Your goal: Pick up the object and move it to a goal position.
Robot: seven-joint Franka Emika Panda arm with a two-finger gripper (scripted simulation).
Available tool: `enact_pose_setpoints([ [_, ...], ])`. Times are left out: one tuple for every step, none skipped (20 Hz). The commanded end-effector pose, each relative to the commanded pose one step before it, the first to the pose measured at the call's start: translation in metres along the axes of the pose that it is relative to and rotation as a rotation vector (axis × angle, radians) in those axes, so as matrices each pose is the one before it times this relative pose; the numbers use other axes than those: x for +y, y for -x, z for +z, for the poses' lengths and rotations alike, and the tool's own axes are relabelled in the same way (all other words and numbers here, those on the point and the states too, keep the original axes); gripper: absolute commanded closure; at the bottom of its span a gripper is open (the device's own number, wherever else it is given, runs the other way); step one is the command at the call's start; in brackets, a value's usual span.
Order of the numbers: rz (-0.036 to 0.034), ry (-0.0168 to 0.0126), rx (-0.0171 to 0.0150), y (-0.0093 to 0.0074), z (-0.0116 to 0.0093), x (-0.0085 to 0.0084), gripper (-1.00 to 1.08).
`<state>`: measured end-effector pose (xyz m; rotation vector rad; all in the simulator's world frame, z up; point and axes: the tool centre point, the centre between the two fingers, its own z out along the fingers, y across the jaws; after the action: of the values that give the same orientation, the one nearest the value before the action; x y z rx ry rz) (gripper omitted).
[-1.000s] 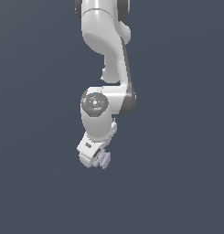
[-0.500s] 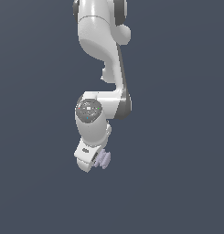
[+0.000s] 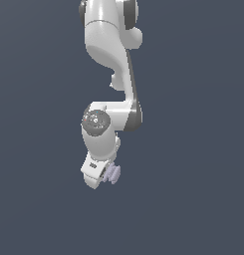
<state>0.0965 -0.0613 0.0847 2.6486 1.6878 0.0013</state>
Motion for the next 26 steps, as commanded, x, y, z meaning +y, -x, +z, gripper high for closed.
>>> enact_pose_setpoints([
  [-0.00097, -0.0014, -0.00045, 0.00016, 0.00997, -0.00066, -0.92],
  [-0.00049, 0.00003, 0.00001, 0.00008, 0.00558, -0.00015, -0.92],
  [-0.00069, 0.00004, 0.00002, 0.00001, 0.00636, -0.00022, -0.92],
  [-0.00069, 0.00003, 0.00002, 0.00001, 0.0063, -0.00024, -0.92],
  [-0.00049, 0.00002, 0.00001, 0.00007, 0.00535, -0.00017, -0.92],
  [-0.00049, 0.00003, 0.00002, -0.00001, 0.0044, -0.00013, -0.92],
  [0.0, 0.0, 0.0, 0.00022, 0.00347, 0.00005, -0.92],
  [-0.00049, 0.00003, 0.00003, -0.00021, 0.00248, 0.00001, -0.92],
  [0.0, 0.0, 0.0, 0.00001, 0.00156, 0.00021, -0.92],
  [0.0, 0.0, 0.0, -0.0001, 0.00061, 0.0003, -0.92],
  [0.0, 0.0, 0.0, -0.00021, -0.00035, 0.0004, -0.92],
  [0.00048, 0.00001, 0.00011, 0.00011, -0.00087, 0.00045, -0.92],
  [0.0, 0.0, 0.0, -0.00007, -0.00033, 0.00011, -0.92],
  [0.0, 0.0, 0.0, 0.0, 0.0, 0.0, 1.08],
  [0.0, 0.0, 0.0, 0.0, 0.0, 0.0, 1.08],
  [0.0, 0.0, 0.0, 0.0, 0.0, 0.0, 1.08],
  [0.0, 0.0, 0.0, 0.0, 0.0, 0.0, 1.08],
  [0.0, 0.0, 0.0, 0.0, 0.0, 0.0, 1.08],
  [0.0, 0.0, 0.0, 0.0, 0.0, 0.0, 1.08],
  [0.0, 0.0, 0.0, 0.0, 0.0, 0.0, 1.08],
  [0.0, 0.0, 0.0, 0.0, 0.0, 0.0, 1.08],
  [0.0, 0.0, 0.0, 0.0, 0.0, 0.0, 1.08],
  [0.0, 0.0, 0.0, 0.0, 0.0, 0.0, 1.08],
  [-0.00333, 0.01796, 0.0059, -0.00371, -0.01599, 0.0052, 1.08],
  [0.0, 0.0, 0.0, -0.00015, -0.0003, -0.00009, 1.08],
  [0.0, 0.0, 0.0, -0.00044, -0.00091, -0.00027, 1.08],
])
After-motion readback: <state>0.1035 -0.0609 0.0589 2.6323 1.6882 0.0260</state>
